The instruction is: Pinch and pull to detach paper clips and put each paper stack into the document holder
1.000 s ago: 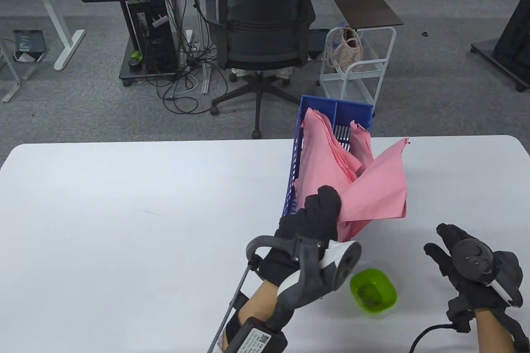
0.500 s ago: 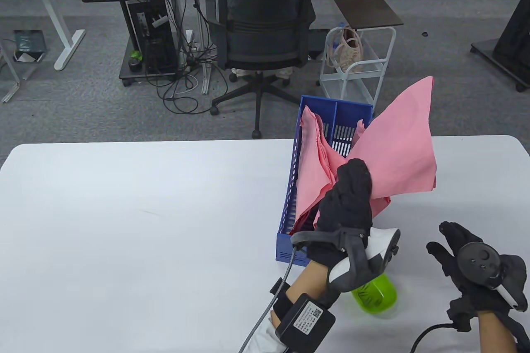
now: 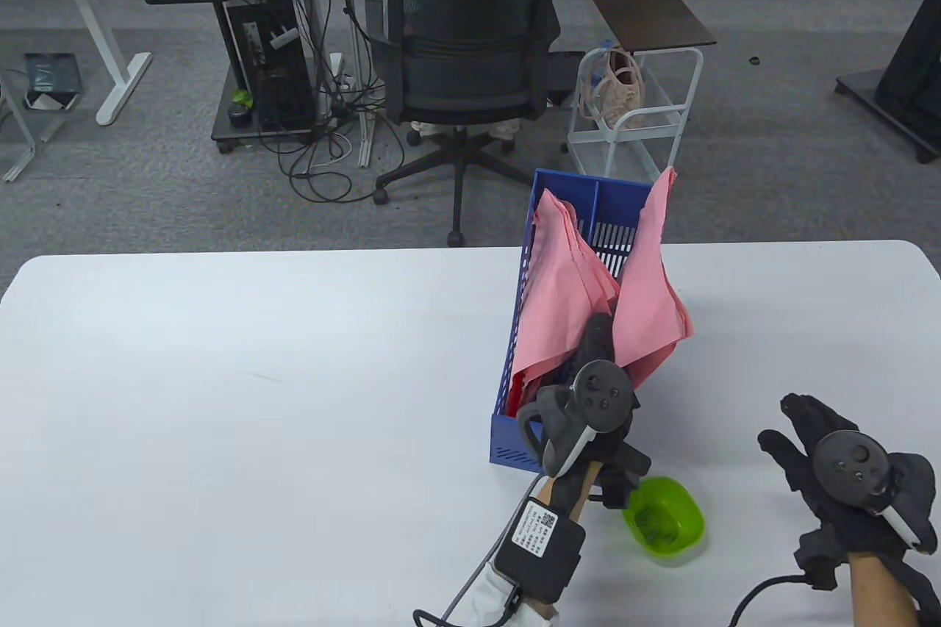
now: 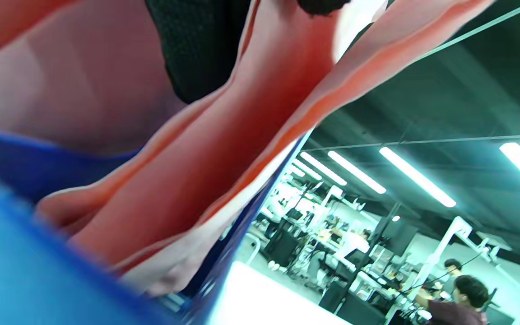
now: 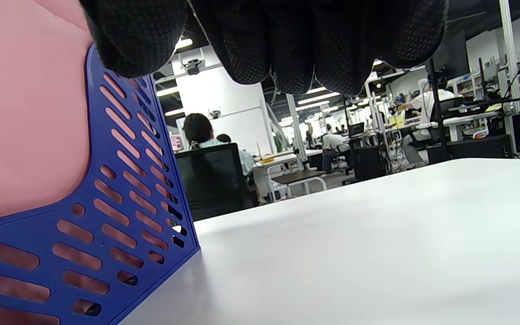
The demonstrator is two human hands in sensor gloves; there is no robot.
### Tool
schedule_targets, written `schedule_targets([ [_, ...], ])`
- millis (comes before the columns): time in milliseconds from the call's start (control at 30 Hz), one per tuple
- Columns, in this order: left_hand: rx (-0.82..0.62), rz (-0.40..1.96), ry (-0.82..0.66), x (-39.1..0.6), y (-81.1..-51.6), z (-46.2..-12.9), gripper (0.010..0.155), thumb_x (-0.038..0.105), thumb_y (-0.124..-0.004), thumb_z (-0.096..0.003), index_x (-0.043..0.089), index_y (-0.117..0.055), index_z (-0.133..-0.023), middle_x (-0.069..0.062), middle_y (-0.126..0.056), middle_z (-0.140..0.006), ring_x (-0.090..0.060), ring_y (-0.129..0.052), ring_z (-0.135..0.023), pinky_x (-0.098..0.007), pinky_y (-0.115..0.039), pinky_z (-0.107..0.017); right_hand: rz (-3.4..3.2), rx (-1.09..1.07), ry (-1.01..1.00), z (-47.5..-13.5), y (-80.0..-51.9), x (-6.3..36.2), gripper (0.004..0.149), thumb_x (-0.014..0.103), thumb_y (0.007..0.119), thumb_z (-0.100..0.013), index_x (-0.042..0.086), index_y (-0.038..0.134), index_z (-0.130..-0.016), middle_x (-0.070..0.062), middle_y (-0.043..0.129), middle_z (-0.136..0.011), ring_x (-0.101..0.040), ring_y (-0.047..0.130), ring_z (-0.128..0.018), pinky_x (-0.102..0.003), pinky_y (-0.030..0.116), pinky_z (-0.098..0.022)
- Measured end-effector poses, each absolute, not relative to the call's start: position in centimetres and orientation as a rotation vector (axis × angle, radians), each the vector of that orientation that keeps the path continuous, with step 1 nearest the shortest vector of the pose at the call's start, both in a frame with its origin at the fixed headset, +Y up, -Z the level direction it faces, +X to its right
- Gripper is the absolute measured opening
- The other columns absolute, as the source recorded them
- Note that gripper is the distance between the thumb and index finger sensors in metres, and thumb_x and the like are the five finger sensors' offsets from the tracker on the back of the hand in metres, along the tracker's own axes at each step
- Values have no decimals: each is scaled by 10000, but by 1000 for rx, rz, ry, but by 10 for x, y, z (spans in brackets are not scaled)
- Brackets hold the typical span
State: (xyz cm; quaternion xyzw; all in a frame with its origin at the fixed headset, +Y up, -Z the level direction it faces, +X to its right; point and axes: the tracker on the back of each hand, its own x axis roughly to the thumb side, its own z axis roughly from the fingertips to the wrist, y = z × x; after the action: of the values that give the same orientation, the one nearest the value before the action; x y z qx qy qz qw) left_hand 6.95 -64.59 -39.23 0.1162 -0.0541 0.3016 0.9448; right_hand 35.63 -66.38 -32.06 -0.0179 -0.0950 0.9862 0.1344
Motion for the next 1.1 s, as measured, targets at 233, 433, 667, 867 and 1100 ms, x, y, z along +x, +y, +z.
schedule_targets([
  [233,99,537,-46,66,-672,-407,553,225,-556,-594,89,-430,-1115,-141,-731,-1031,-269,-951,-843,-380,-862,-614,2868,-49,-267,-321,-665,356,662,475,643,-579,105,550,-1120,-265,595,-1143,-511,655,-1002,-607,571,-734],
  [433,77,468,-125,61,-658,-404,614,335,-635,-588,69,-484,-1120,-183,-761,-1018,-309,-953,-830,-417,-843,-612,2871,-50,-260,-321,-665,355,664,475,644,-579,103,549,-1121,-264,593,-1144,-513,655,-1002,-608,570,-734],
  [667,46,331,-221,48,-635,-389,791,514,-721,-495,82,-508,-1123,-147,-797,-993,-255,-1007,-740,-392,-863,-576,2891,-49,-242,-322,-667,352,663,476,643,-578,105,551,-1119,-263,594,-1143,-511,657,-1002,-607,572,-733],
  [867,35,231,-307,33,-617,-370,736,573,-639,-507,118,-615,-1085,-130,-879,-918,-267,-1026,-694,-418,-859,-547,2925,-39,-235,-323,-669,348,661,477,643,-578,107,552,-1118,-262,598,-1142,-510,660,-1000,-605,575,-733],
  [1100,94,70,-295,-6,-607,-343,689,550,-563,-554,110,-638,-1080,-133,-897,-908,-278,-1028,-705,-424,-858,-556,2996,25,-279,-324,-667,335,664,483,640,-575,110,552,-1117,-256,603,-1140,-502,669,-998,-598,584,-731],
])
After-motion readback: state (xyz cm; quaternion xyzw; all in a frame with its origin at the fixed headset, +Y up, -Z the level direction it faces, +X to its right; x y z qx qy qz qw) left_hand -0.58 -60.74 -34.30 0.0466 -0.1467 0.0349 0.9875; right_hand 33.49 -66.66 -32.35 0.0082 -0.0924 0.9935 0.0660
